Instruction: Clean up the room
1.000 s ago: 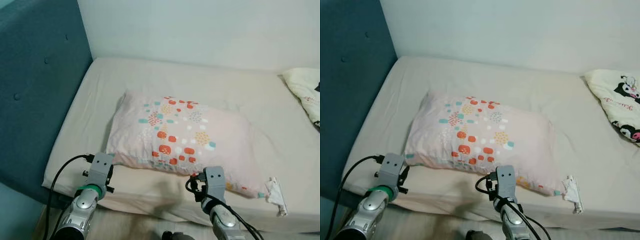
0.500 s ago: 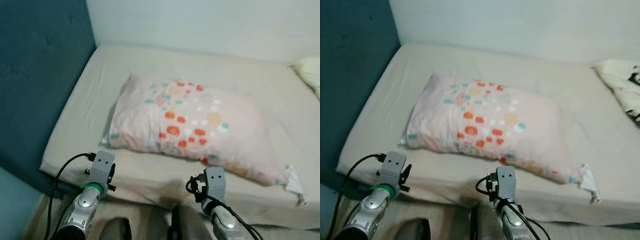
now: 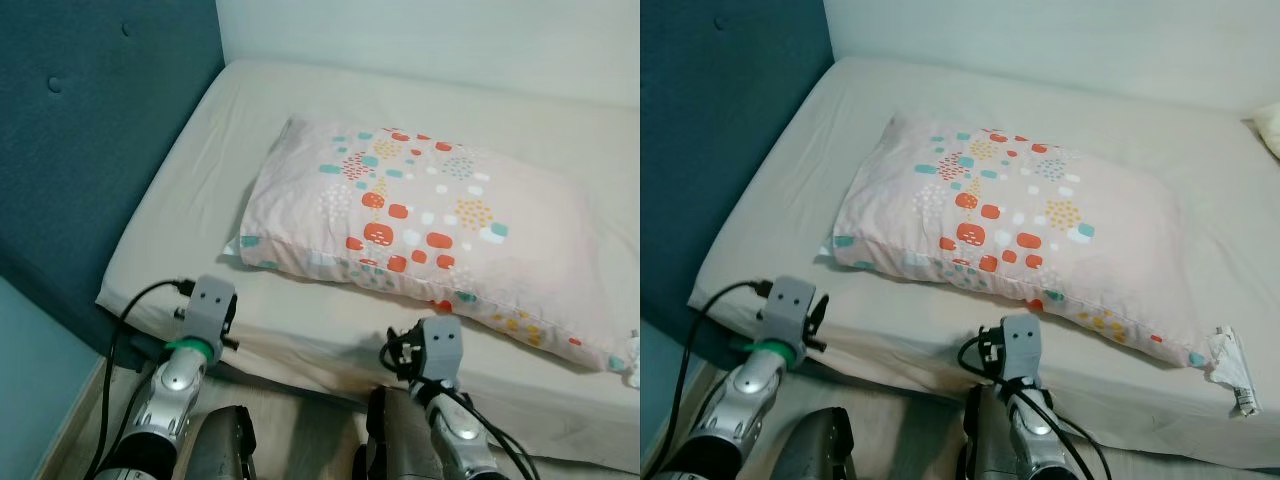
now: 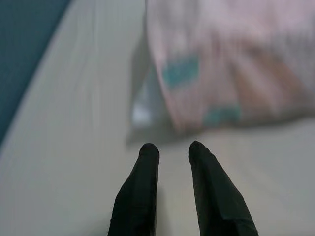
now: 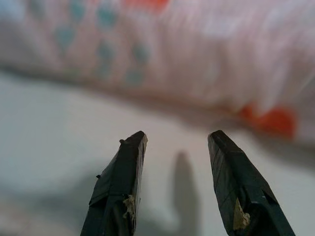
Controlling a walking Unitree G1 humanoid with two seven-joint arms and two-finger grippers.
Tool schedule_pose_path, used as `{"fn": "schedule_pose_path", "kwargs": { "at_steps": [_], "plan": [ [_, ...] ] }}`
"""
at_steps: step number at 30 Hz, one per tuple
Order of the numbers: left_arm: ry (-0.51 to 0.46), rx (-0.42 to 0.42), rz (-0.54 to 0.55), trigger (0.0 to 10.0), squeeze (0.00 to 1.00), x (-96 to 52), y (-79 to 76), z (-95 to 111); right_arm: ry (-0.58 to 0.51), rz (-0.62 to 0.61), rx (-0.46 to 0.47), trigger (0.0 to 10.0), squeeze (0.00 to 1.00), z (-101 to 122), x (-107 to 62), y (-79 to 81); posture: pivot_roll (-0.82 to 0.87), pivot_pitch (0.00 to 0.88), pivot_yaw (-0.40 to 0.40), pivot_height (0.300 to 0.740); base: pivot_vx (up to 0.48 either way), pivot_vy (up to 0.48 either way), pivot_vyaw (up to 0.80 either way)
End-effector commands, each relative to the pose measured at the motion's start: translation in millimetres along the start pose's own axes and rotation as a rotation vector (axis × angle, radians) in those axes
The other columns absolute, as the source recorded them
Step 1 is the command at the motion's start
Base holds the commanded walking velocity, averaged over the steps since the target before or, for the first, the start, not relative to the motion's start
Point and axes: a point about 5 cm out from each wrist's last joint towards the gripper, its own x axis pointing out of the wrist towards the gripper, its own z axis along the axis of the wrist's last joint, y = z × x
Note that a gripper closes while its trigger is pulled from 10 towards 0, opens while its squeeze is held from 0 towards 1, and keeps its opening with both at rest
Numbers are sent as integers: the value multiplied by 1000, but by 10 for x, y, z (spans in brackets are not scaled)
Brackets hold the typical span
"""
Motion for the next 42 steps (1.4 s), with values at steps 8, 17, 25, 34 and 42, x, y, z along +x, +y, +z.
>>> {"fn": "schedule_pose_path", "kwargs": {
  "at_steps": [8,17,25,34,42],
  "plan": [
    [-242,314,-125,10000,1000,39,-112,429,-80,-359,439,10000,1000,37,-107,-306,40,115,31,585,0,0,0],
    [-215,435,-121,10000,1000,206,-303,465,-67,-368,752,10000,1000,-28,-72,-359,38,139,43,585,0,0,0],
    [-245,448,-116,10000,1000,344,-412,660,-259,-109,1008,10000,1000,376,207,-457,59,149,57,585,0,0,0],
    [-231,515,-239,10000,0,318,-574,581,-258,63,1096,10000,0,401,266,-345,71,151,57,585,0,0,0],
    [-237,510,-241,10000,0,276,-577,545,-240,232,1097,10000,0,307,8,-11,68,159,60,585,0,0,0]
  ]
}}
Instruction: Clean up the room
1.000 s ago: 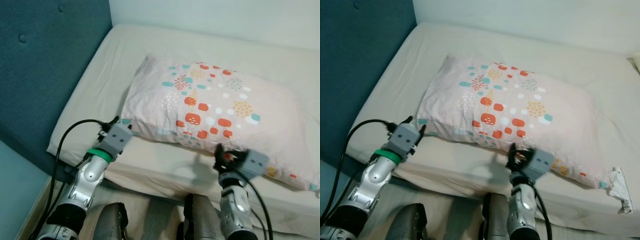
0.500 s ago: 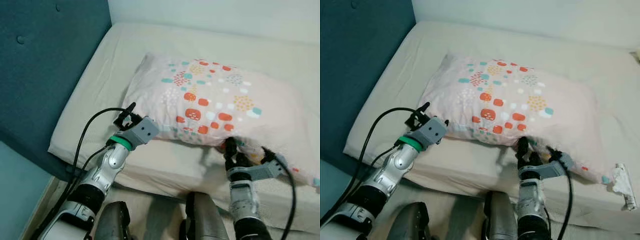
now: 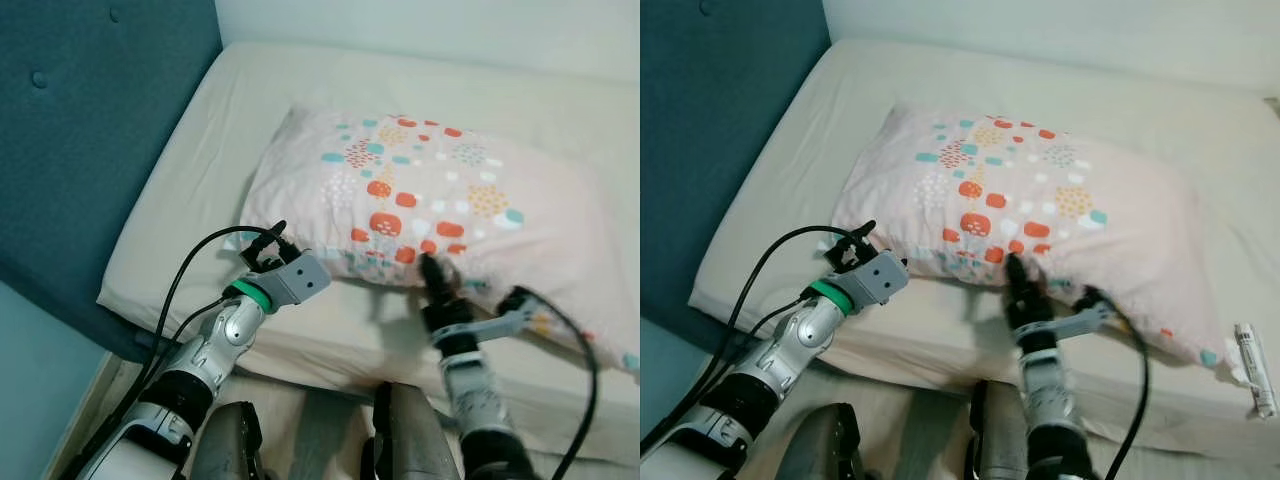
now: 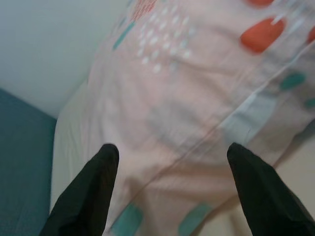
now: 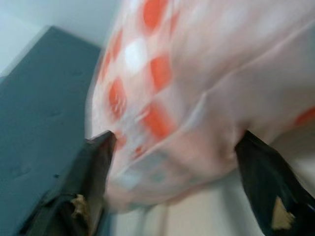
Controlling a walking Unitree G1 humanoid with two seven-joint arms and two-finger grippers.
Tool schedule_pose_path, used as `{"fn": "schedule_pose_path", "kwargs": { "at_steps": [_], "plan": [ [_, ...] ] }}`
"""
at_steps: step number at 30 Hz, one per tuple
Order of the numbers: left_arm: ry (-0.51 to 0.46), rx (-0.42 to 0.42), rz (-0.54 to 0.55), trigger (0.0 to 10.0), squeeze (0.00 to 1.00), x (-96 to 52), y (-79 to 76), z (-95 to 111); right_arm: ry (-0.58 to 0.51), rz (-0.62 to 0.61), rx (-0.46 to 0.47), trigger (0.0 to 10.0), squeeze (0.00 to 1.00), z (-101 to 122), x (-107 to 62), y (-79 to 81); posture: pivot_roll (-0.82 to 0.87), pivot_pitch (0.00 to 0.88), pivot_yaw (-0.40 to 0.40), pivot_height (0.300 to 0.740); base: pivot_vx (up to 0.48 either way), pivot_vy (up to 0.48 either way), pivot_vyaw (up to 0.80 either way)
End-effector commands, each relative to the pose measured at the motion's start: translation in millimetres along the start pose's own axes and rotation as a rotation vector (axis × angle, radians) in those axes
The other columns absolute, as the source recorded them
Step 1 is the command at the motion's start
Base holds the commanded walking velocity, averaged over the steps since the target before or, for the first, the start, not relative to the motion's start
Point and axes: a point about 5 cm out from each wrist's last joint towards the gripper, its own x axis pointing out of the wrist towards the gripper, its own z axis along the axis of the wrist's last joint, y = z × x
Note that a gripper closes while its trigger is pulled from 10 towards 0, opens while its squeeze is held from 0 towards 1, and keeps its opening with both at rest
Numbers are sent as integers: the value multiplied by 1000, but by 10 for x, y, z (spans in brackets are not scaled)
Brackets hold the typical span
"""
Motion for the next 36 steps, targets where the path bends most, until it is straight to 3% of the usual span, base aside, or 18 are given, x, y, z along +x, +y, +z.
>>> {"fn": "schedule_pose_path", "kwargs": {
  "at_steps": [1,3,8,10,12,15,16,23,27,31,32,34,35,36],
  "plan": [
    [7,-6,-27,10000,0,-45,-85,-29,-59,46,34,10000,0,130,-18,30,57,159,65,585,0,0,0],
    [8,-11,-29,10000,0,-41,-96,-26,-87,54,42,10000,0,198,-7,30,57,159,65,585,0,0,0],
    [-9,-14,-45,10000,0,8,-141,38,-223,-45,-18,10000,0,600,210,-115,54,153,76,585,0,0,0],
    [-10,-14,-45,10000,0,12,-139,43,-236,-55,-21,10000,0,643,237,-122,66,155,77,585,0,0,0],
    [-11,-16,-40,10000,0,12,-122,44,-249,-89,-6,10000,0,696,288,-149,71,155,76,585,0,0,0],
    [0,-17,-25,10000,0,-33,-70,-1,-277,-268,114,10000,0,729,360,-257,98,163,72,585,0,0,0],
    [0,-17,-25,10000,0,-33,-70,-1,-277,-268,114,10000,0,729,360,-257,98,163,72,585,0,0,0],
    [23,-25,-9,10000,0,-131,-53,-83,-142,-412,155,10000,0,482,501,-242,118,169,62,585,0,0,0],
    [24,-33,-6,10000,0,-149,-68,-83,-27,-484,105,10000,0,360,598,-193,121,169,59,585,0,0,0],
    [20,-38,0,10000,0,-134,-61,-58,17,-519,57,10000,0,373,647,-171,122,169,58,585,0,0,0],
    [18,-40,3,10000,0,-124,-55,-45,54,-525,-11,10000,0,392,679,-150,120,168,57,585,0,0,0],
    [15,-42,7,10000,0,-117,-47,-35,81,-527,-63,10000,0,410,707,-131,120,168,57,585,0,0,0],
    [15,-47,12,10000,0,-115,-38,-29,105,-530,-139,0,0,441,733,-114,116,168,56,585,0,0,0],
    [17,-51,18,10000,0,-112,-28,-28,101,-521,-168,0,0,484,760,-92,112,167,54,585,0,0,0]
  ]
}}
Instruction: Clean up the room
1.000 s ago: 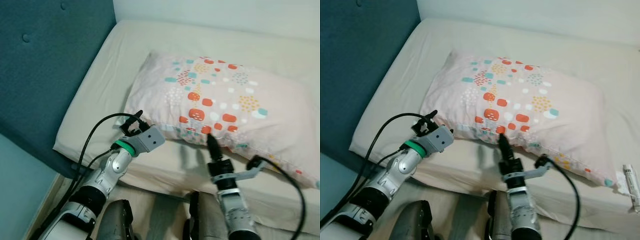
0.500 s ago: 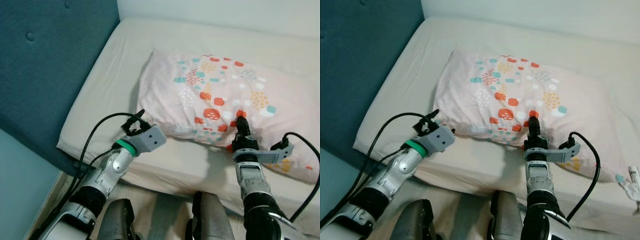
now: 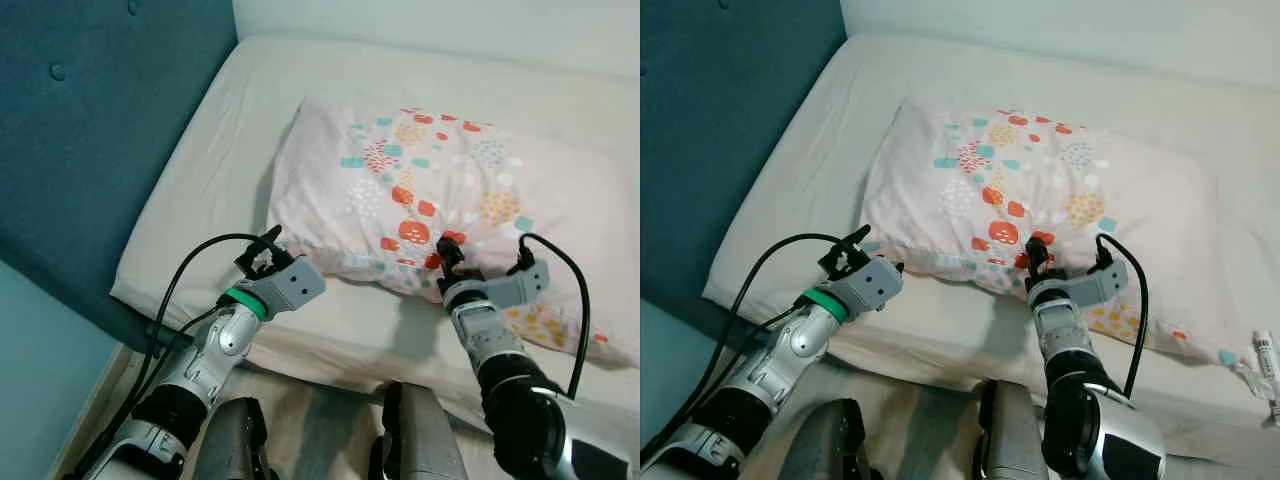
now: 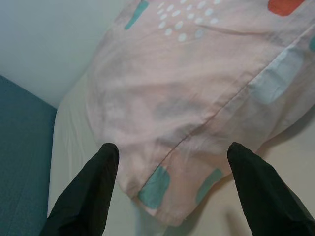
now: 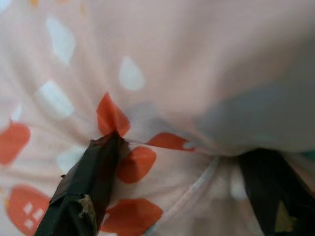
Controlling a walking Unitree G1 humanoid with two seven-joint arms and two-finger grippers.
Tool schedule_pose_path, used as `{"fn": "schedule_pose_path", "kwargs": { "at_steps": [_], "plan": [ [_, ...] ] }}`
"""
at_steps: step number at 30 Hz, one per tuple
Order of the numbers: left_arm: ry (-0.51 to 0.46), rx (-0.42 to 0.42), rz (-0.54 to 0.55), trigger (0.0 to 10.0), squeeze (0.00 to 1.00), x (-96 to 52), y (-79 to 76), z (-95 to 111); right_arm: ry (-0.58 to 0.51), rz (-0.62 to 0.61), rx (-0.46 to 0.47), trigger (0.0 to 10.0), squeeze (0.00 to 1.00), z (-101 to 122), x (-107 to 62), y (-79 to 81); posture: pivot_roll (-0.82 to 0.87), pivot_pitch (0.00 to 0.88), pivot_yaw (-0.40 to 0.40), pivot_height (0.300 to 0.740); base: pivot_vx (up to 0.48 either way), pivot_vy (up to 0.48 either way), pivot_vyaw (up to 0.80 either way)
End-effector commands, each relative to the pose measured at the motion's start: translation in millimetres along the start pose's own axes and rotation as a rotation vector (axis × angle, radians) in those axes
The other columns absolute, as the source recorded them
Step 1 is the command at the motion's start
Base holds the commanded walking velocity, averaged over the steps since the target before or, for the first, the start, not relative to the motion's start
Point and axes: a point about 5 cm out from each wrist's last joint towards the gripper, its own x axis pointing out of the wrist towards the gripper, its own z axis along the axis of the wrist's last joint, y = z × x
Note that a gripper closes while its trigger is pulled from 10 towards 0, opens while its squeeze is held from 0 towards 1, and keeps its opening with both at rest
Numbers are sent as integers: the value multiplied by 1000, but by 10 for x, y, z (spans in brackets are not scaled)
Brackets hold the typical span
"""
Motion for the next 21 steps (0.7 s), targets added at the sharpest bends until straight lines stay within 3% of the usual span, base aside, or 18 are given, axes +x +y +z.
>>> {"fn": "schedule_pose_path", "kwargs": {
  "at_steps": [1,10,11,16,17,18,21],
  "plan": [
    [18,-20,7,10000,0,-14,6,-23,37,-29,-72,0,0,-36,-3,-30,112,167,54,585,0,0,0],
    [22,-27,15,10000,0,-8,16,-21,-29,11,-189,0,0,155,18,14,103,167,56,585,0,0,0],
    [23,-29,17,10000,0,-5,18,-19,-45,34,-252,0,0,207,23,42,101,165,57,585,0,0,0],
    [25,-32,21,10000,0,0,25,-19,-53,59,-347,0,0,261,21,51,96,164,58,585,0,0,0],
    [26,-35,24,10000,0,6,30,-18,-60,78,-435,0,0,281,21,76,92,163,58,585,0,0,0],
    [26,-35,24,10000,0,6,30,-18,-60,78,-435,0,0,281,21,76,92,163,58,585,0,0,0],
    [27,-40,27,10000,0,15,34,-14,-88,89,-561,0,0,328,22,117,84,163,58,585,0,0,0]
  ]
}}
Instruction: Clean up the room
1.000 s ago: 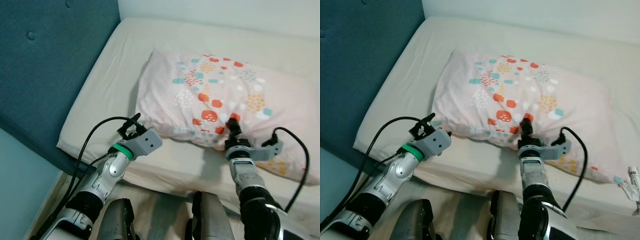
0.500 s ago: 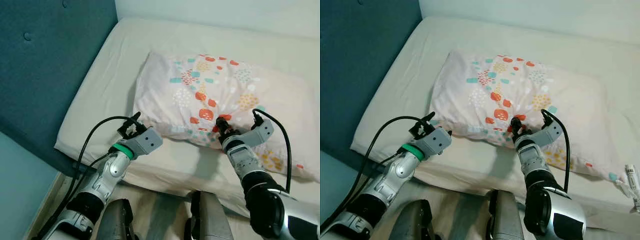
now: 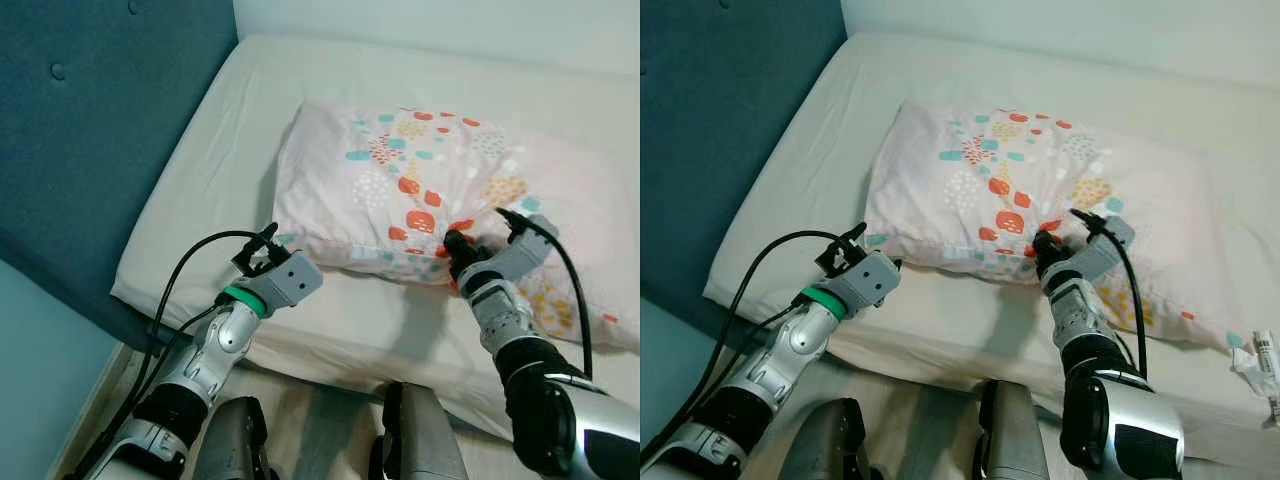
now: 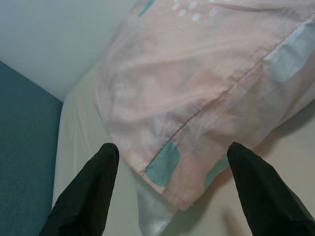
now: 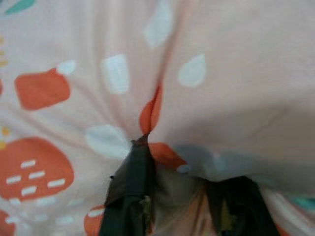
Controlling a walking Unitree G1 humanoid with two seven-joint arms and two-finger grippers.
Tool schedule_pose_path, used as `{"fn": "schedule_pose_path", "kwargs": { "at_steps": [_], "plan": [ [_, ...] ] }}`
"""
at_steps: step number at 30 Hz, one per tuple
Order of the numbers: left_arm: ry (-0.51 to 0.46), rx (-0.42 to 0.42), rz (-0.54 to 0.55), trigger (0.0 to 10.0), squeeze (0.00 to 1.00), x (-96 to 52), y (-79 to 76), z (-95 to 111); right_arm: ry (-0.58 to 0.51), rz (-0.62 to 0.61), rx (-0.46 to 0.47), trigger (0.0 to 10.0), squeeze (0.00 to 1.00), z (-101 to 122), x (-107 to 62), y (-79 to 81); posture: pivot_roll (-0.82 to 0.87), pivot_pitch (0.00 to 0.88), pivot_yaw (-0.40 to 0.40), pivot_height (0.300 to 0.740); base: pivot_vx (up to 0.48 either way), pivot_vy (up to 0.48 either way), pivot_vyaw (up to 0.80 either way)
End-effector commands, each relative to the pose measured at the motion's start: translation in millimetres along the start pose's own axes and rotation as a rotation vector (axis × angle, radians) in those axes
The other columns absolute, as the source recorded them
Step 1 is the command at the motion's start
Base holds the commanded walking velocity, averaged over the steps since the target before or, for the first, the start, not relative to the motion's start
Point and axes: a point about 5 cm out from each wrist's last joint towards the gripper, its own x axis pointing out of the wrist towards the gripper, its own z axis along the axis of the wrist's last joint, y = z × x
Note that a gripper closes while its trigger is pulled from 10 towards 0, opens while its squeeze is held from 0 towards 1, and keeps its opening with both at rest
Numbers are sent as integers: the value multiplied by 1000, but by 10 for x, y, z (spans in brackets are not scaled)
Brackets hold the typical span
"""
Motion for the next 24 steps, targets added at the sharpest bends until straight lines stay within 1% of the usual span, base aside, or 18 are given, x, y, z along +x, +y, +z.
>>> {"fn": "schedule_pose_path", "kwargs": {
  "at_steps": [1,4,5,8,9,10,11,12,13,14,15,17,18,20,21,22,23,24],
  "plan": [
    [18,-16,-3,10000,0,-14,-30,-27,-17,-3,-88,0,0,28,-11,-28,84,163,58,585,0,0,0],
    [17,-17,-3,10000,0,-9,-33,-21,-31,6,-134,0,0,56,-8,-19,81,161,57,585,0,0,0],
    [13,-20,0,10000,0,-1,-35,-9,-71,56,-234,0,0,121,2,46,81,161,57,585,0,0,0],
    [12,-21,1,10000,0,2,-34,-5,-85,76,-260,0,0,140,4,71,81,161,57,585,0,0,0],
    [9,-24,10,10000,0,7,-22,2,-127,131,-281,0,0,199,12,146,82,156,57,585,0,0,0],
    [-7,-22,106,10000,0,32,112,38,-242,273,-309,0,0,380,24,366,76,154,58,585,0,0,0],
    [-7,-22,106,10000,0,32,112,38,-242,273,-309,0,0,380,24,366,76,154,58,585,0,0,0],
    [-24,-21,191,10000,0,47,235,72,-328,386,-331,0,0,519,12,542,76,154,58,585,0,0,0],
    [-52,-11,308,10000,0,54,415,125,-391,509,-336,0,0,629,-14,727,69,150,59,585,0,0,0],
    [-90,5,439,10000,0,45,653,203,-431,618,-281,0,0,718,-50,896,68,149,57,585,0,0,0],
    [-90,5,439,10000,0,45,653,203,-431,618,-281,0,0,718,-50,896,68,149,57,585,0,0,0],
    [-155,37,610,10000,0,-8,1033,343,-478,732,-164,0,0,820,-111,1084,68,147,55,585,0,0,0],
    [-185,50,664,10000,0,-47,1207,414,-493,767,-105,0,0,847,-139,1161,67,147,54,585,0,0,0],
    [-230,66,703,10000,0,-102,1407,509,-495,827,-24,0,0,851,-176,1276,72,146,53,585,0,0,0],
    [-247,71,707,10000,0,-119,1461,540,-492,854,2,0,0,842,-190,1322,72,146,53,585,0,0,0],
    [-247,71,707,10000,0,-119,1461,540,-492,854,2,0,0,842,-190,1322,72,146,53,585,0,0,0],
    [-289,95,680,10000,0,-144,1509,622,-447,943,35,0,0,759,-210,1462,76,144,54,585,0,0,0],
    [-309,90,657,10000,0,-151,1496,669,-411,997,29,0,0,684,-216,1549,80,143,52,585,0,0,0]
  ]
}}
